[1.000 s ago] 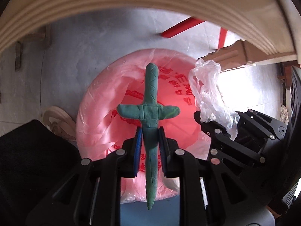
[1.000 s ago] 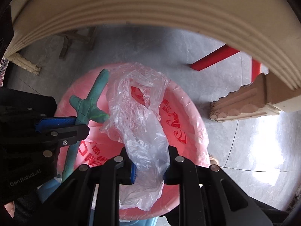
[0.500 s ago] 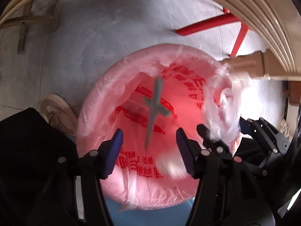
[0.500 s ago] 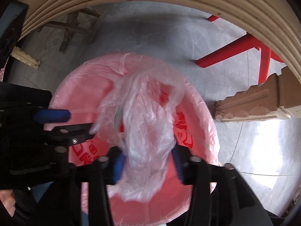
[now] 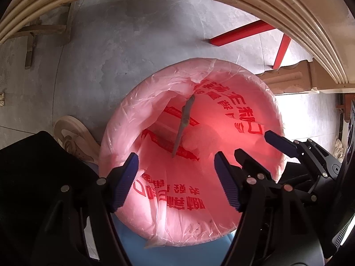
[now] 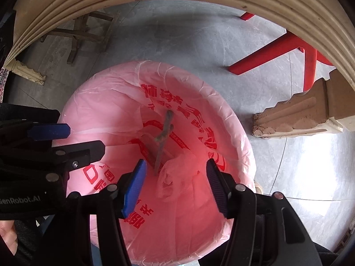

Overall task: Collect trash
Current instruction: 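Open both tools to drop the sword and bag into the bin, then move the left tool back to the red block on the table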

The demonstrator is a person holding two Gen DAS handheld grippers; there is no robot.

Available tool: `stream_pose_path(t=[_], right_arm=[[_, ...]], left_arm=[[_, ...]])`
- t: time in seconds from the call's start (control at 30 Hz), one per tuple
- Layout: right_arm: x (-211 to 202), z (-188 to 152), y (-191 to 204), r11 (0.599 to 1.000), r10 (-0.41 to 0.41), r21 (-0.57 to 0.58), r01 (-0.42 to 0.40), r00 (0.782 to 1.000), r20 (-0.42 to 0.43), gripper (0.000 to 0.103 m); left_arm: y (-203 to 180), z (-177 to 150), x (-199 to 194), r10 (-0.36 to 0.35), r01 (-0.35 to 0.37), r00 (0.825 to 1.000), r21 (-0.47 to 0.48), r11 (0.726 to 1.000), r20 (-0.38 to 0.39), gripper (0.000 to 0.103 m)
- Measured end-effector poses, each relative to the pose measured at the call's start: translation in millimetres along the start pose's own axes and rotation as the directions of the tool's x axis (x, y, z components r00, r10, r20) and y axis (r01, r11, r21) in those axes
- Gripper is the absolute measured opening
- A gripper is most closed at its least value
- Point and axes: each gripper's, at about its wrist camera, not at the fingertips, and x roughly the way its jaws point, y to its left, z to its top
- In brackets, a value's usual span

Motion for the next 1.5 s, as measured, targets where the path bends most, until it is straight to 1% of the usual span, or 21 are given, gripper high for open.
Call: stream_pose_path(t=[0.23, 0.4, 0.57, 0.63, 0.73, 0.77, 0.9, 0.97, 1.07, 1.17, 1.27, 1.3, 1.4, 1.47, 1.5], right_arm=[[-3.4, -3.3, 0.1, 1.0, 0.0, 0.002, 0.0, 1.0, 0.005, 0.056], [-8.9, -5.6, 1.1, 1.0, 0.005, 0.001, -0.005, 1.0, 0.015, 0.056], [-20.2, -10.8, 3.3, 1.0, 0.006, -0.012, -0.006, 1.0, 0.022, 0.056], [-30.2, -14.4, 3.7, 1.0, 0.01, -0.018, -0.009, 0.999, 0.039, 0.056], [-51.0, -19.4, 5.2, 0.999, 0.021, -0.032, -0.019, 0.997, 0.077, 0.056], [-58.9, -20.4, 5.6, 0.999, 0.025, -0.033, -0.022, 0.996, 0.088, 0.056], [-97.9, -21.3, 7.1, 0.998, 0.047, -0.048, -0.04, 0.987, 0.157, 0.056], [-122.2, -22.5, 6.7, 0.997, 0.054, -0.063, -0.043, 0.98, 0.194, 0.056], [-161.4, -24.5, 6.7, 0.994, 0.07, -0.095, -0.048, 0.967, 0.243, 0.056], [-203.8, -22.0, 4.5, 0.991, 0.077, -0.127, -0.041, 0.952, 0.295, 0.058], [-249.4, -14.9, 0.9, 0.988, 0.092, -0.152, -0.04, 0.932, 0.351, 0.066], [-262.4, -12.0, -1.4, 0.987, 0.099, -0.156, -0.043, 0.925, 0.368, 0.066], [-306.0, 1.0, -11.3, 0.985, 0.119, -0.163, -0.054, 0.901, 0.417, 0.066], [-326.5, 9.1, -18.5, 0.985, 0.13, -0.161, -0.065, 0.89, 0.438, 0.066], [-333.7, 12.3, -20.7, 0.984, 0.136, -0.162, -0.069, 0.886, 0.444, 0.066]], left_arm=[[3.5, -1.8, -0.9, 0.002, -0.002, 1.0, -0.009, 1.0, 0.004, 0.069], [3.3, -3.8, -3.0, 0.038, -0.038, 0.999, 0.007, 0.999, 0.014, 0.07], [4.1, -12.2, -10.6, 0.106, -0.106, 0.994, 0.042, 0.993, 0.007, 0.07], [2.3, -19.1, -19.9, 0.159, -0.16, 0.987, 0.081, 0.984, 0.015, 0.07], [0.5, -29.5, -37.7, 0.206, -0.209, 0.978, 0.119, 0.971, 0.041, 0.07], [0.1, -32.4, -47.1, 0.213, -0.219, 0.975, 0.13, 0.967, 0.054, 0.07], [0.1, -41.3, -88.0, 0.201, -0.215, 0.974, 0.149, 0.965, 0.105, 0.07], [-1.9, -44.7, -110.8, 0.213, -0.234, 0.968, 0.164, 0.958, 0.132, 0.07], [-7.2, -45.7, -156.2, 0.222, -0.258, 0.955, 0.186, 0.948, 0.194, 0.07], [-13.0, -39.6, -205.7, 0.211, -0.267, 0.942, 0.204, 0.942, 0.261, 0.07], [-21.4, -27.0, -253.0, 0.197, -0.271, 0.93, 0.219, 0.937, 0.31, 0.07], [-25.5, -21.6, -270.1, 0.191, -0.273, 0.926, 0.229, 0.934, 0.324, 0.071], [-34.2, -7.2, -307.3, 0.187, -0.28, 0.916, 0.23, 0.932, 0.356, 0.077], [-39.6, -0.3, -322.2, 0.181, -0.282, 0.909, 0.236, 0.93, 0.375, 0.077], [-43.5, 3.8, -333.1, 0.17, -0.276, 0.909, 0.246, 0.929, 0.38, 0.077]])
